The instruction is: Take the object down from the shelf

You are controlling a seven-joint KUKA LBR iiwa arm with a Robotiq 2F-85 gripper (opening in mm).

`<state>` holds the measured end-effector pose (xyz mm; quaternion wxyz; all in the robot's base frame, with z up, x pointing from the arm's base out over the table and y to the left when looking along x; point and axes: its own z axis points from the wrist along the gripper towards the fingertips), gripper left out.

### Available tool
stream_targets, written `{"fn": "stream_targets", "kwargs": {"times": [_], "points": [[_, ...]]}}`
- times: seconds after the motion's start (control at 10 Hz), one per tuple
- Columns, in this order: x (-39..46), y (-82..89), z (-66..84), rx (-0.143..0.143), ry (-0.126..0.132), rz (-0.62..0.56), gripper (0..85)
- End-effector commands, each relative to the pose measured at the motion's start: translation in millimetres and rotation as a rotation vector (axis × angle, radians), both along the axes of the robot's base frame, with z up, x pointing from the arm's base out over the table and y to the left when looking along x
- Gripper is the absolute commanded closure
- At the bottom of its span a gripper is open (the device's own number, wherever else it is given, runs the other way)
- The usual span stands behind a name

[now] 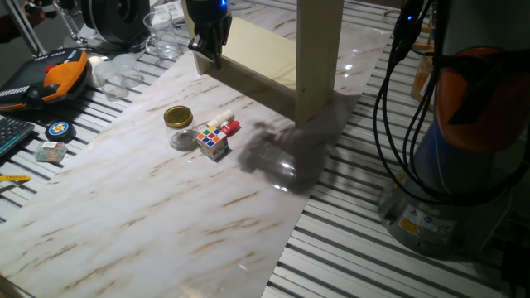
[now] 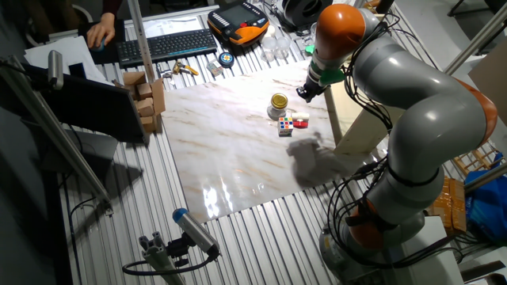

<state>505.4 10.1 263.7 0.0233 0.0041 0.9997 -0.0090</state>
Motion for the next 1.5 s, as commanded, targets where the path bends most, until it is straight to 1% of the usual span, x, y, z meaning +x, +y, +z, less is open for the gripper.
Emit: {"fn": "stream_targets", "kwargs": {"times": [0.0,1.4], "points": [[0.0,0.1,0.1,0.0,0.0,0.0,85.0],[4.2,1.5,3.8,-0.006,0.0,0.003,85.0]]}}
